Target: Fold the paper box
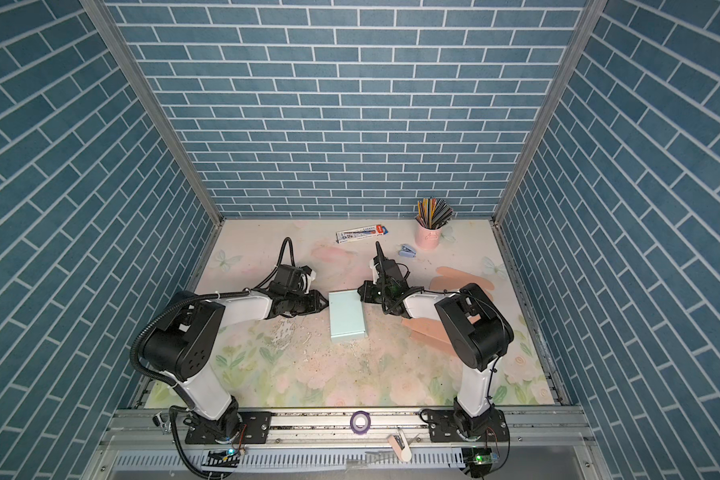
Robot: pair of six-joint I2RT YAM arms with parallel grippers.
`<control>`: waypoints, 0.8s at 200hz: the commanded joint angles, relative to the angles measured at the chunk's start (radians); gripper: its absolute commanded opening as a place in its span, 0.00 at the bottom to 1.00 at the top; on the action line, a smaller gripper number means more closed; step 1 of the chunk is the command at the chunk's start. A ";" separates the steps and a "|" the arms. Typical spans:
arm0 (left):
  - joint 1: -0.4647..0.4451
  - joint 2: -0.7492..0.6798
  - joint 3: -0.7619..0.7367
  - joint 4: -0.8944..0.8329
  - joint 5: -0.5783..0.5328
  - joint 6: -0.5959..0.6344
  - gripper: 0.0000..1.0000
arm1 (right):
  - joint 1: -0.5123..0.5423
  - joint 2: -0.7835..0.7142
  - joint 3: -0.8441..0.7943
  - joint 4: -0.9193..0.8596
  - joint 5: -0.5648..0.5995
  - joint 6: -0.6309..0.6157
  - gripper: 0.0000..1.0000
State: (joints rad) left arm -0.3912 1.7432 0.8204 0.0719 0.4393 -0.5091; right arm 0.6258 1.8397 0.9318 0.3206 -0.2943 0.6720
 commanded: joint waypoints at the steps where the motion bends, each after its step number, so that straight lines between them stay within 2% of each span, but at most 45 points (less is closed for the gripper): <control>1: 0.004 0.025 -0.015 -0.038 -0.020 -0.004 0.33 | -0.001 0.013 -0.018 -0.030 0.021 -0.020 0.12; 25: 0.005 0.023 -0.016 -0.041 -0.024 0.000 0.33 | -0.006 -0.027 -0.061 0.013 0.037 -0.013 0.12; 63: 0.005 0.024 -0.016 -0.037 -0.022 0.000 0.32 | -0.010 -0.103 -0.101 0.127 -0.014 0.003 0.12; 110: 0.004 0.024 -0.013 -0.035 -0.022 0.001 0.32 | -0.038 -0.196 -0.164 0.128 0.045 0.024 0.12; 125: 0.004 0.022 -0.010 -0.038 -0.024 0.005 0.32 | -0.053 -0.179 -0.153 0.066 0.070 0.015 0.12; 160: -0.004 0.023 0.004 -0.049 -0.008 0.017 0.32 | -0.083 -0.076 -0.126 0.065 0.046 0.029 0.11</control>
State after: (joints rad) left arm -0.3912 1.7435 0.8204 0.0715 0.4389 -0.5072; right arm 0.5560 1.6974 0.7864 0.4202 -0.2615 0.6769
